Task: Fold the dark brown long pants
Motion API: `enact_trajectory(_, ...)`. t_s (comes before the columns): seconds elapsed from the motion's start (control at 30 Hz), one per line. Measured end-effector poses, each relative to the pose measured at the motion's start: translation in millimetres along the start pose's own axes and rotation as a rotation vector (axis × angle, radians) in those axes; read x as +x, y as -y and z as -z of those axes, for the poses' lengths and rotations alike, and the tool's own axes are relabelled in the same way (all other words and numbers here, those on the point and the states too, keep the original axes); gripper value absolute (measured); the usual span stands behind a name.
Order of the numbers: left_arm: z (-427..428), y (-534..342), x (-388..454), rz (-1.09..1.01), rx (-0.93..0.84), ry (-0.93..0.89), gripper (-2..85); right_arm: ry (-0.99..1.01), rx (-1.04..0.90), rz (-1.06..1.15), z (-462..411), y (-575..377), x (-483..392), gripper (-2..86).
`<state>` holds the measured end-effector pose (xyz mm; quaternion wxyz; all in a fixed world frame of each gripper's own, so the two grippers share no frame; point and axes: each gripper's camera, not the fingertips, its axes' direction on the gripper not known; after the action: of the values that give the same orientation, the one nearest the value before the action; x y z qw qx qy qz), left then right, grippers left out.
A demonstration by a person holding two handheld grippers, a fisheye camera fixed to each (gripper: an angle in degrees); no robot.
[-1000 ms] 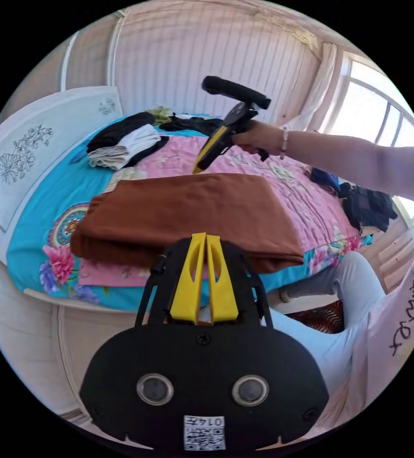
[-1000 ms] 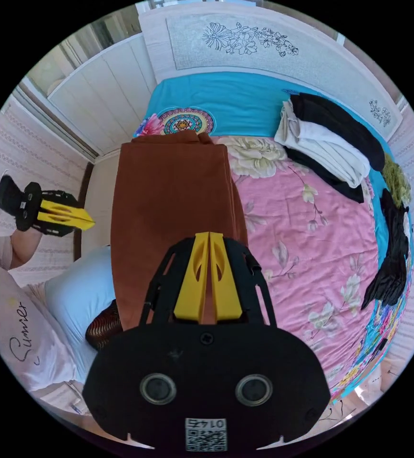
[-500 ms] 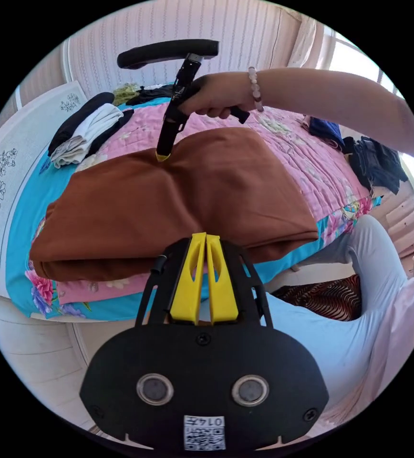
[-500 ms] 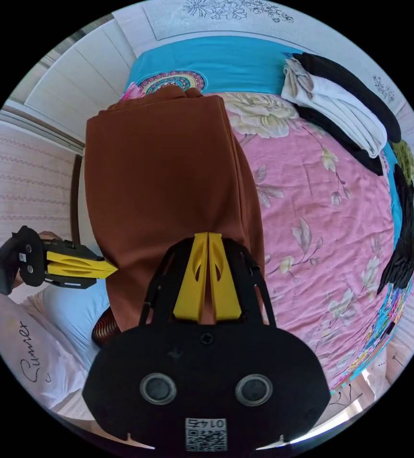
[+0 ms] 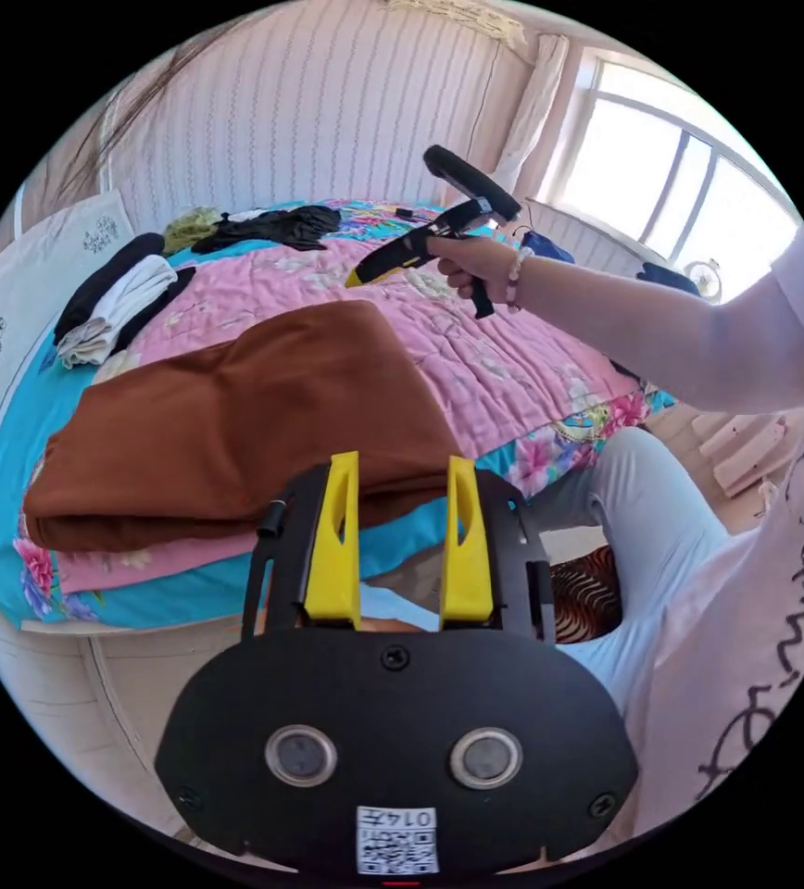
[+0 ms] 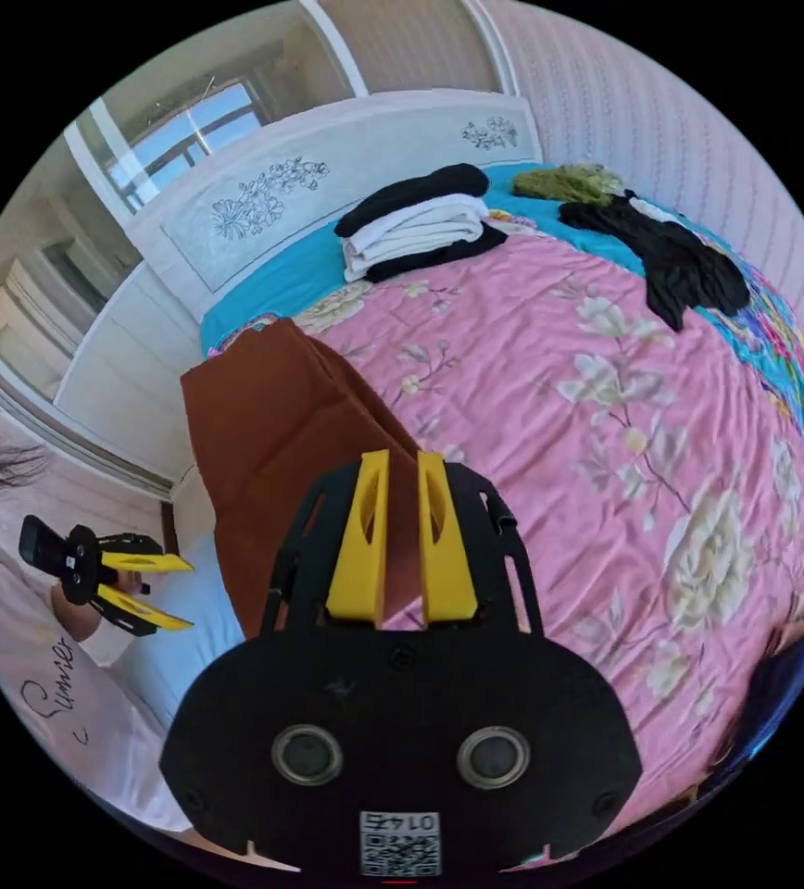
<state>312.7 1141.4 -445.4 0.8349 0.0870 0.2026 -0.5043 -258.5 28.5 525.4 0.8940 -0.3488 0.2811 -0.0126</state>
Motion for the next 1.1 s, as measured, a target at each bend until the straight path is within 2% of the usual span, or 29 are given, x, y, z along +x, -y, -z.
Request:
enact_trajectory(0.13, -33.1, -1.5, 15.1, 0.122, -0.122, -0.095, 12.6, 0.105, 0.045, -0.221, -0.3, -97.4, 63.2, 10.5)
enact_trajectory(0.23, -44.9, -4.0, 11.6, 0.232, -0.112, -0.122, 12.7, 0.239, 0.043, -0.265, -17.5, -135.4, 87.1, 10.9)
enact_trajectory(0.37, -72.3, 3.8, 1.4, 0.349, -0.092, -0.099, 12.8, 0.233, 0.019, -0.271, -35.6, -158.4, 109.9, 10.9)
enact_trajectory(0.43, -86.8, 5.9, 0.1, 0.381, -0.103, -0.071, 11.8, 0.298, 0.015, -0.315, -46.5, -174.5, 131.5, 9.7)
enact_trajectory(0.5, -97.0, 8.3, 1.0, 0.370, -0.116, -0.054, 9.9, 0.320, 0.017, -0.316, -49.2, -187.6, 143.3, 7.3)
enact_trajectory(0.57, -96.5, 16.6, 3.8, 0.299, -0.115, -0.070, 2.0, 0.366, 0.034, -0.304, -45.8, -202.0, 155.6, 4.5)
enact_trajectory(0.63, -88.5, 23.8, 8.7, 0.232, -0.081, -0.083, 0.1, 0.486, 0.085, -0.307, -34.8, -224.1, 176.7, 2.9)
enact_trajectory(0.73, -77.5, 39.2, 25.9, 0.092, -0.062, -0.103, -0.7, 0.511, 0.113, -0.235, -11.3, -250.9, 188.8, 2.2)
enact_trajectory(0.8, -76.1, 50.0, 39.5, 0.031, -0.044, -0.188, -0.9, 0.476, 0.120, -0.194, 9.9, -270.5, 196.3, 2.0)
enact_trajectory(0.87, -80.1, 65.2, 65.9, -0.066, 0.012, -0.350, -1.0, 0.439, 0.129, -0.197, 36.1, -298.9, 211.9, 1.9)
enact_trajectory(0.9, -82.0, 68.5, 73.1, -0.091, 0.028, -0.394, -1.0, 0.419, 0.142, -0.224, 55.6, -323.4, 225.9, 1.8)
enact_trajectory(0.97, -91.3, 82.2, 99.3, -0.155, 0.085, -0.604, -1.0, 0.386, 0.168, -0.295, 87.4, -367.1, 249.2, 1.8)
enact_trajectory(1.1, -103.0, 96.9, 108.5, -0.123, 0.158, -0.823, -1.0, 0.341, 0.270, -0.510, 153.1, -473.2, 290.6, 1.9)
